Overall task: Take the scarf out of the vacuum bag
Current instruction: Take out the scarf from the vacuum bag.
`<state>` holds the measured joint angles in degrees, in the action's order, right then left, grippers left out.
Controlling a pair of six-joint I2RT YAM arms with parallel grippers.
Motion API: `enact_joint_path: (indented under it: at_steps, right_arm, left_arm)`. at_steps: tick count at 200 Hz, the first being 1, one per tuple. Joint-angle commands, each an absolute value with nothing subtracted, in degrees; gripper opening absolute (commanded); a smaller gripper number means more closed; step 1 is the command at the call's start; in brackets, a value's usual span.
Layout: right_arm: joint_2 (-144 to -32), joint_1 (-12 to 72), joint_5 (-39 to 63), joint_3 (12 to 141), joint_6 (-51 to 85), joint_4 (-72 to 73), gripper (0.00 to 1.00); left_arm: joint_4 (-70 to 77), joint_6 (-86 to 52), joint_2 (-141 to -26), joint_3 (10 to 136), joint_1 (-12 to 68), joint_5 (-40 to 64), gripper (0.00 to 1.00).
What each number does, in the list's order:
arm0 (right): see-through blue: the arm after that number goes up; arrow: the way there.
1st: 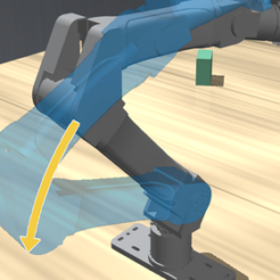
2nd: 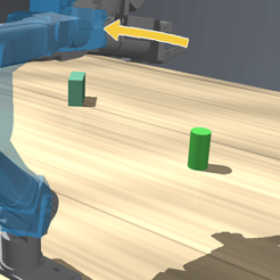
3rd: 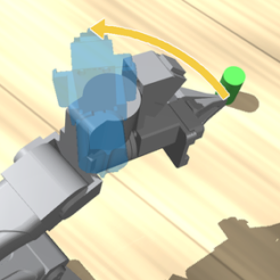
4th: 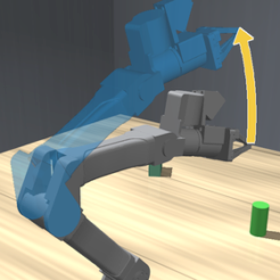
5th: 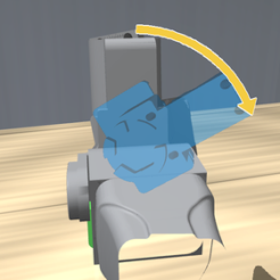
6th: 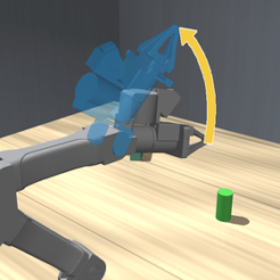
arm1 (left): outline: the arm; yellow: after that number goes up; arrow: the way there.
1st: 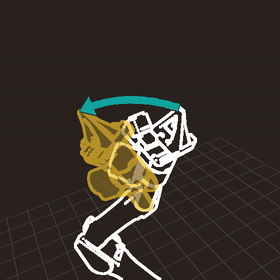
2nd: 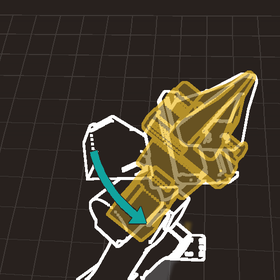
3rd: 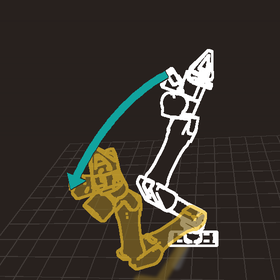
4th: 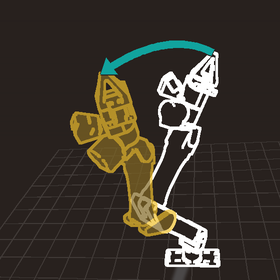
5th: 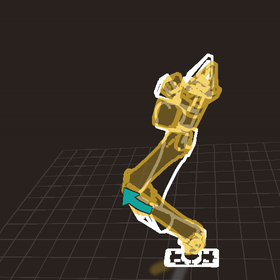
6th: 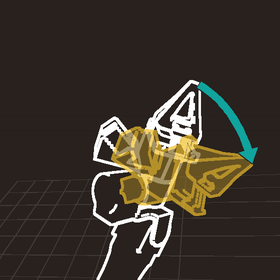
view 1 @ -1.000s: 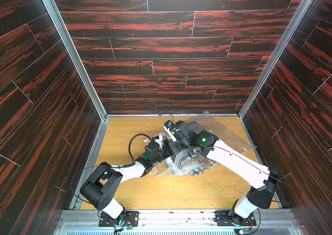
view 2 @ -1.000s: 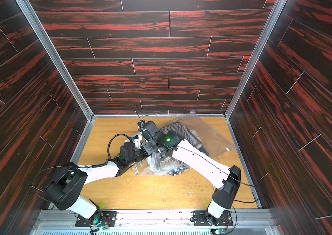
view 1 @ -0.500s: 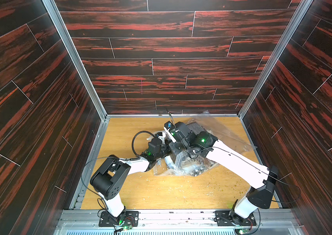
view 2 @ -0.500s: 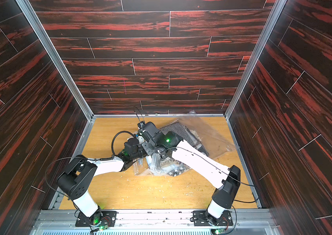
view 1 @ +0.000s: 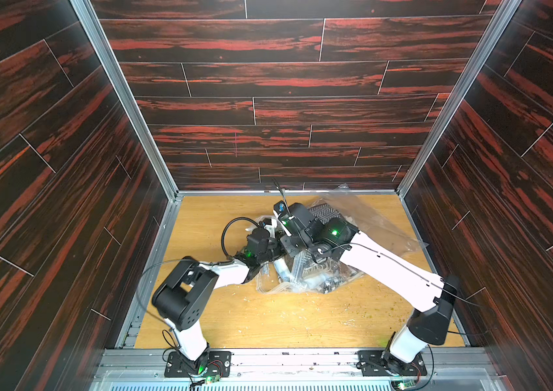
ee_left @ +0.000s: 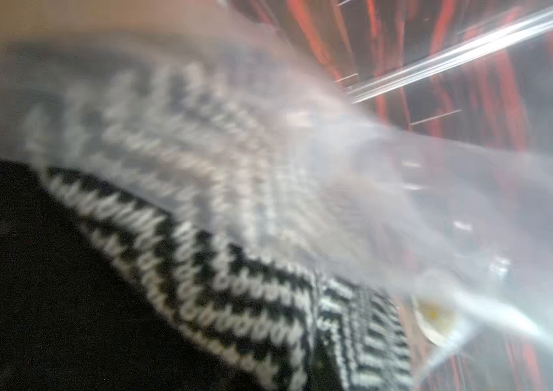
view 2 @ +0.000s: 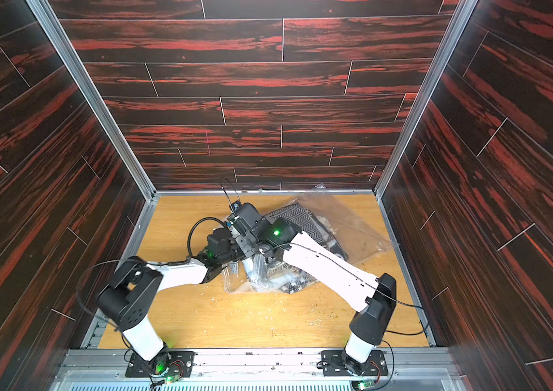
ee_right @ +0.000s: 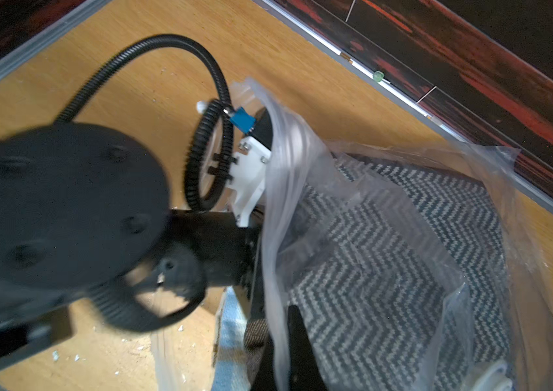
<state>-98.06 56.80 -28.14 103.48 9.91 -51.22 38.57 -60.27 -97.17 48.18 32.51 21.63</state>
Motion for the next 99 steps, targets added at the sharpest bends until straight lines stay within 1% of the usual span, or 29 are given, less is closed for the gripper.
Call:
enact_joint_path:
  at_steps: [1, 21, 69, 99]
  right_arm:
    - [-99.26, 56.30, -30.40, 106.14, 10.99, -53.04, 0.00]
    - [-99.98, 55.87, -30.55, 107.03, 10.91, -53.44, 0.00]
    - [-100.92, 54.77, -31.25, 108.85, 10.55, -54.10, 0.00]
    - [-101.09, 54.23, -31.03, 109.20, 10.12, -54.41, 0.00]
  left_arm:
    - [36.44, -56.01, -88.22, 48.65, 32.52, 20.97, 0.05]
    - [33.13, -53.99, -83.89, 48.50, 32.52, 19.85, 0.00]
    - [28.68, -52.74, -78.95, 46.72, 32.61, 18.42, 0.00]
    - [23.22, -51.10, -75.30, 45.28, 32.52, 17.62, 0.00]
